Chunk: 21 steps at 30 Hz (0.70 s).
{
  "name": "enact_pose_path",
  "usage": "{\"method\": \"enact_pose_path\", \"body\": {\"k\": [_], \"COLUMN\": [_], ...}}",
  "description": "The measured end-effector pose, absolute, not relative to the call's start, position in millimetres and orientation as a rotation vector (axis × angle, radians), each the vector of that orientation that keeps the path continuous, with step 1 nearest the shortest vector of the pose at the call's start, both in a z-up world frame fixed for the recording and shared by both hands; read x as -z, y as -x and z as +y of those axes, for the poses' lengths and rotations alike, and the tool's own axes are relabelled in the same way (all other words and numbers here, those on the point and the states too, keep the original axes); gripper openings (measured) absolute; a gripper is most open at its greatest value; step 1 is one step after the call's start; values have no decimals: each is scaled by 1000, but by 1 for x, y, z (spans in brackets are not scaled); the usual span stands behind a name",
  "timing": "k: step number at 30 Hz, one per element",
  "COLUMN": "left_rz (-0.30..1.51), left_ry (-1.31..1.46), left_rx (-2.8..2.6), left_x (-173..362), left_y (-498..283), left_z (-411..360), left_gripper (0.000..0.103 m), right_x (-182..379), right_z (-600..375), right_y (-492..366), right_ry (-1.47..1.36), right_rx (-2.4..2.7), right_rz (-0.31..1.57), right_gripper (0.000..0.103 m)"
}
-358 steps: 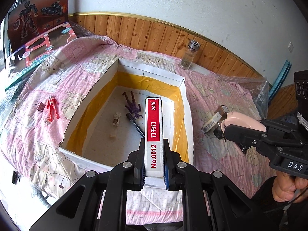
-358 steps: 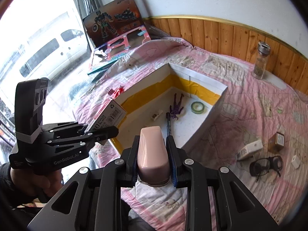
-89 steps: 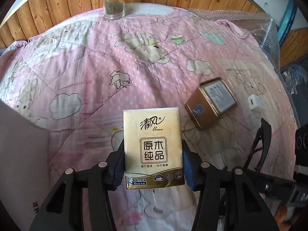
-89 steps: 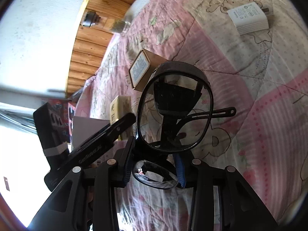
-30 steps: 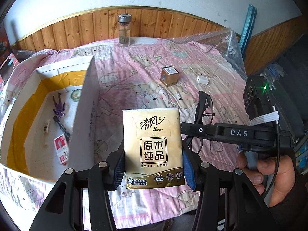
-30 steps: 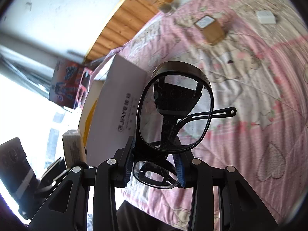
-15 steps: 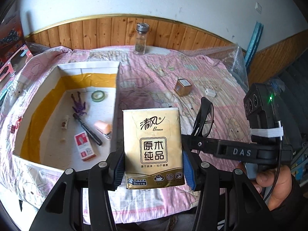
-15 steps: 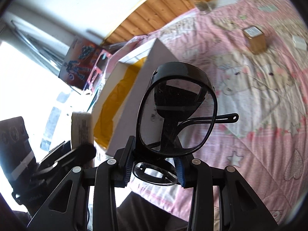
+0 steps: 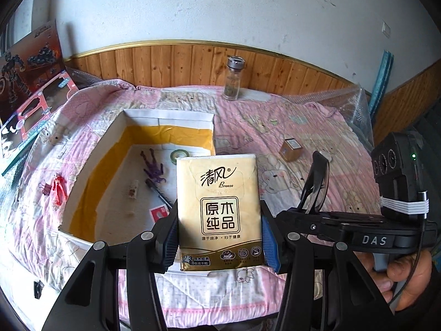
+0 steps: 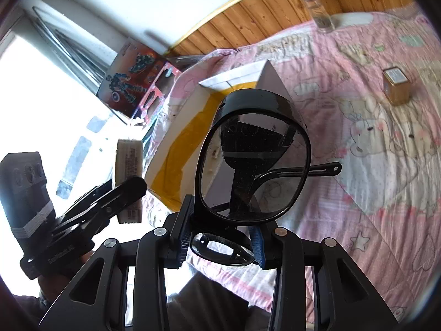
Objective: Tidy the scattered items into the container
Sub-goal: 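Lift the tissue pack and glasses and carry both over the white box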
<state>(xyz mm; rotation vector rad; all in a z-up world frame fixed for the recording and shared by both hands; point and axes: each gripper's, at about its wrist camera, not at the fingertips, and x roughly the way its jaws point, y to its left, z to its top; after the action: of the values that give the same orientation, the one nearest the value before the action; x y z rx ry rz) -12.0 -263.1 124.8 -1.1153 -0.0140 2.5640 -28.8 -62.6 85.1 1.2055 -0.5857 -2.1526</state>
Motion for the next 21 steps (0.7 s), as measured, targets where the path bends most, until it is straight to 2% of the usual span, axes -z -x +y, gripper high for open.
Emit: {"method": "enact_pose_path", "body": {"k": [21], "left_rz": [-193], "left_ry": [1101], "left_rx": [-2694], "left_x": [-143], "left_y": [35], "left_z": [-355], "left_gripper": [52], "right_x": [-126], "right_z": [-119], "right_y": [51], "right_ry": [-1160], "right_rx": [2117], "right_rz": [-432], "right_gripper": [39]}}
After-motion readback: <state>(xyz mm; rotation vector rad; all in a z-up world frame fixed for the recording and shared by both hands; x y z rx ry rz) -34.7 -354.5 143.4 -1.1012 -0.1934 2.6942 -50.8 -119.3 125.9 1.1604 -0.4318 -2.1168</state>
